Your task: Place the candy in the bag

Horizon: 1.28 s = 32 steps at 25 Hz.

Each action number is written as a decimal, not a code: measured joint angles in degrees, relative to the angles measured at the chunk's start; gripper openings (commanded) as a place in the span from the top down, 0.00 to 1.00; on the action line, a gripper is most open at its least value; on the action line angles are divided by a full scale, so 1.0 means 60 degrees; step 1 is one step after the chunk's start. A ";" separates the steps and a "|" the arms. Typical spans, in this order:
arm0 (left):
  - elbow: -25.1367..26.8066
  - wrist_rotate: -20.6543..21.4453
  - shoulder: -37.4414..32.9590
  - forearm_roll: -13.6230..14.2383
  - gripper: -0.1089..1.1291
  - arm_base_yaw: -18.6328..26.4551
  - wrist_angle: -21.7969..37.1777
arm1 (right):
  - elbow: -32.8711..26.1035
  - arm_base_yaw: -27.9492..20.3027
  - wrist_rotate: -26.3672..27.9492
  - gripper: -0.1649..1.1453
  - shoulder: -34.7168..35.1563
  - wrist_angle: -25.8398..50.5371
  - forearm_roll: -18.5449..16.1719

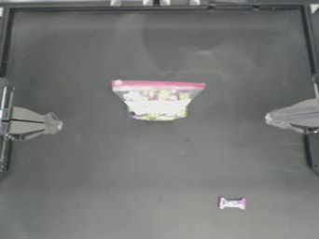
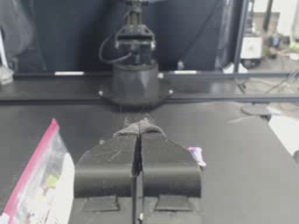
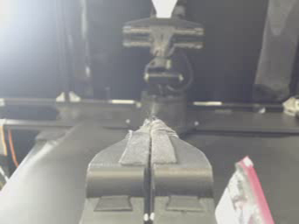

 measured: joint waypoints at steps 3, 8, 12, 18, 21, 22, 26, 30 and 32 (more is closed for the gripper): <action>-0.0015 0.0073 -0.0059 0.0015 0.87 -0.0029 -0.0015 | 0.0015 0.0015 0.0015 0.88 0.0000 -0.0044 -0.0015; -0.0059 0.0220 -0.0088 0.0015 0.86 -0.0044 0.0132 | 0.0015 0.0015 0.0000 0.82 0.0000 -0.0088 -0.0015; -0.0059 0.0234 -0.0088 0.0029 0.83 -0.0044 0.0234 | 0.0015 0.0029 0.0015 0.80 -0.0015 -0.0059 -0.0044; -0.0190 0.0234 -0.0088 0.0029 0.41 -0.0059 0.0688 | 0.0015 0.0029 -0.0015 0.55 0.0000 -0.0059 -0.0146; -0.0278 0.0234 -0.0088 0.0029 0.14 -0.0073 0.0908 | 0.0015 0.0015 -0.0029 0.31 -0.0015 -0.0059 -0.0381; -0.0308 0.0234 -0.0088 0.0029 0.07 -0.0088 0.0967 | 0.0015 0.0029 -0.0029 0.24 0.0000 -0.0059 -0.0469; -0.0396 0.0234 -0.0088 0.0029 0.10 -0.0088 0.1143 | 0.0015 0.0029 -0.0015 0.07 0.0000 -0.0073 -0.0498; -0.0425 0.0234 -0.0073 0.0029 0.09 -0.0073 0.1289 | 0.0015 0.0015 0.0000 0.11 -0.0015 -0.0015 -0.0454; -0.0425 0.0234 -0.0073 0.0029 0.08 -0.0073 0.1362 | -0.0015 0.0015 0.0000 0.11 -0.0015 0.0205 -0.0337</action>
